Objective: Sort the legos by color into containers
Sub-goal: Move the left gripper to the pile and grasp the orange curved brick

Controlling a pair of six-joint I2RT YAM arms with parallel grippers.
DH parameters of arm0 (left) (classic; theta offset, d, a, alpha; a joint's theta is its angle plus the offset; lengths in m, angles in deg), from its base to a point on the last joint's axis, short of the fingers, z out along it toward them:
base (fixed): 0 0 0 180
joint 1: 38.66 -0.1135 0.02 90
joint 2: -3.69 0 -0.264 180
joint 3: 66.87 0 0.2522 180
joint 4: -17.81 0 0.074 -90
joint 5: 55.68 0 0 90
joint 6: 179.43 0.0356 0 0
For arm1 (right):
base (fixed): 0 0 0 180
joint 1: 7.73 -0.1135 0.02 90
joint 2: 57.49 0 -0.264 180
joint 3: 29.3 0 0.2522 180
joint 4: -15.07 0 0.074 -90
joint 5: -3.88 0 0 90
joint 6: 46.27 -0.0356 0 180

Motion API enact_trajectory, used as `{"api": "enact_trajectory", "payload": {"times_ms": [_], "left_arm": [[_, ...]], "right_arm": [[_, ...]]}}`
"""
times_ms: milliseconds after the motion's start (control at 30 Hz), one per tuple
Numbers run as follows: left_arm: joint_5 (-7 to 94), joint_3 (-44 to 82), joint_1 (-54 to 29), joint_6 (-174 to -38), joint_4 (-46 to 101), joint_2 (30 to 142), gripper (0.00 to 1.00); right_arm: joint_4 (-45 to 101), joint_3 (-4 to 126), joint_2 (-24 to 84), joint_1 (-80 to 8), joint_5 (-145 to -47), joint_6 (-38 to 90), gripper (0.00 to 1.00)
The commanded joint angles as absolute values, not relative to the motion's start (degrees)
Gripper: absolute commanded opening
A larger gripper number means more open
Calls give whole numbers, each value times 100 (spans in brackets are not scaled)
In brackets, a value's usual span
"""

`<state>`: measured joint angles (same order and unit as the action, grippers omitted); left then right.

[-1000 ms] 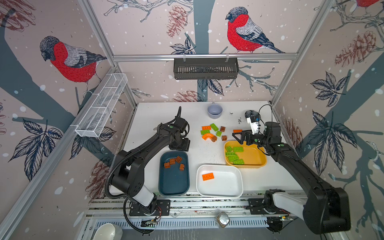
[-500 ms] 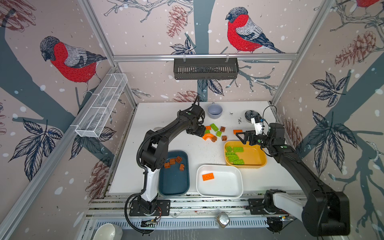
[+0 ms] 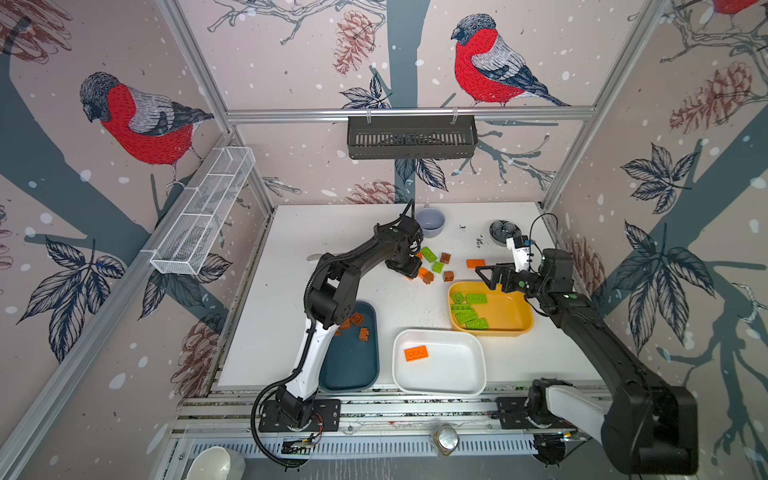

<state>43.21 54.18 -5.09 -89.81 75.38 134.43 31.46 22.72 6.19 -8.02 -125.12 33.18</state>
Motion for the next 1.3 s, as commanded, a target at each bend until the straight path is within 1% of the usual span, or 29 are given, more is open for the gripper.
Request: {"api": "enact_trajectory", "payload": {"times_ms": [0,200,533,733,900,1100,1267], "left_arm": [[4477,5413,-474,-8881,7541,13496,58],[4469,5492,-455,-8890,7562,13664,53],[4565,5789,-400,-8846,7596,13873,49],[4315,5815,-327,-8820,7632,13938,46],[3832,5869,-240,-8785,7811,14024,39],[3521,5894,-192,-8819,7939,13945,28],[3593,5966,-162,-8862,8026,13722,26]], "right_arm": [[3052,2247,623,-790,-12580,3371,99],[3072,2256,638,-773,-12581,3384,99],[3059,2236,648,-757,-12606,3388,99],[3081,2225,635,-755,-12612,3388,100],[3085,2225,626,-755,-12603,3389,99],[3071,2208,620,-755,-12606,3380,99],[3076,2217,612,-755,-12618,3384,99]]}}
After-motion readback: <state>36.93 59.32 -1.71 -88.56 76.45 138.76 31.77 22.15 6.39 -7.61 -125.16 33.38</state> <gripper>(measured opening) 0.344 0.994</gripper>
